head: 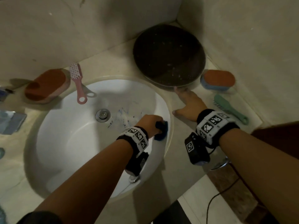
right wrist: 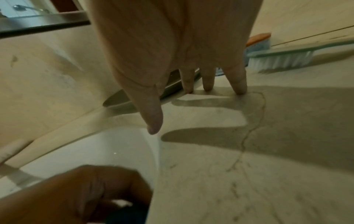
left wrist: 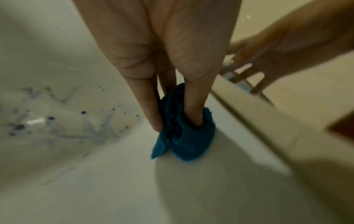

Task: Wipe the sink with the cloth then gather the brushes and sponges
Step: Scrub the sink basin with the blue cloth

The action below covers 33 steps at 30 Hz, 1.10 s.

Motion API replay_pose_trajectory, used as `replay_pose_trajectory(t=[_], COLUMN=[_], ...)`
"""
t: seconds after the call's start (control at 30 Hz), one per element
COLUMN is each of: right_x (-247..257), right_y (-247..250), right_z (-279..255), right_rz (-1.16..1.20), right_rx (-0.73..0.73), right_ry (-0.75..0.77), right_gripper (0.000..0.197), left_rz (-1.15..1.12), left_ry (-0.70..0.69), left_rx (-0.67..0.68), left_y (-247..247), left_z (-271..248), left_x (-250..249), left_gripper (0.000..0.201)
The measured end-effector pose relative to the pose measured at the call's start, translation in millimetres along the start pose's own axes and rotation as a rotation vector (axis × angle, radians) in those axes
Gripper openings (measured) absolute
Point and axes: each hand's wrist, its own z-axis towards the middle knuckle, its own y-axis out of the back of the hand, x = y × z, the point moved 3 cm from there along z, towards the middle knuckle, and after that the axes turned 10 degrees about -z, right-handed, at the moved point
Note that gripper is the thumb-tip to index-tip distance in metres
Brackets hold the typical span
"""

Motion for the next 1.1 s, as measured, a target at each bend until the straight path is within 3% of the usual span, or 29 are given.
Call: replay_pose_trajectory(t=[0.17, 0.27, 0.4, 0.47, 0.63, 0.7, 0.83, 0.9, 1.0, 1.1], right_x=[0.1, 1.2, 2.0, 2.4, 3.6, 3.8, 5.7, 5.3, 4.8, 4.5], right_y=[-4.3, -2.2, -2.5, -2.4, 0.6, 1.1, 3.3, 3.2, 3.2, 3.0], right_z=[-4.8, -6.1, -7.9, -7.3, -8.7, -10.3, -12.0, -11.7, -11.1, -10.8], right_rz=[-0.078, -0.094, -0.071, -0.079, -0.080, -0.077, -0.100, -0.102, -0.103, -0.090], right_rx=[0.060, 0.080, 0.087, 0.087, 0.075, 0.076, 0.089, 0.096, 0.090, 0.082], right_ry=[-0.029, -0.029, -0.048, -0.048, -0.045, -0.043, -0.029, -0.032, -0.032, -0.036], right_gripper=[0.082, 0.081, 0.081, 0.081, 0.081, 0.081, 0.081, 0.081, 0.080, 0.080], left_rz=[0.237, 0.303, -0.014, -0.051, 0.314, 0.369, 0.201, 0.195, 0.332, 0.280], left_ry=[0.114, 0.126, -0.014, -0.068, 0.118, 0.118, -0.012, -0.055, 0.015, 0.100], left_rx=[0.170, 0.230, 0.034, -0.022, 0.290, 0.346, 0.228, 0.264, 0.299, 0.233], left_y=[-11.2, -5.2, 2.4, -1.7, -6.8, -2.9, 3.5, -4.8, -12.4, -5.1], left_z=[-15.6, -20.0, -14.4, -11.8, -24.6, -29.2, -21.1, -18.7, -21.2, -24.8], left_x=[46.1, 48.9, 17.2, 5.8, 42.6, 47.2, 28.9, 24.4, 46.7, 75.1], left_gripper=[0.036, 0.037, 0.038, 0.036, 0.037, 0.038, 0.037, 0.035, 0.034, 0.038])
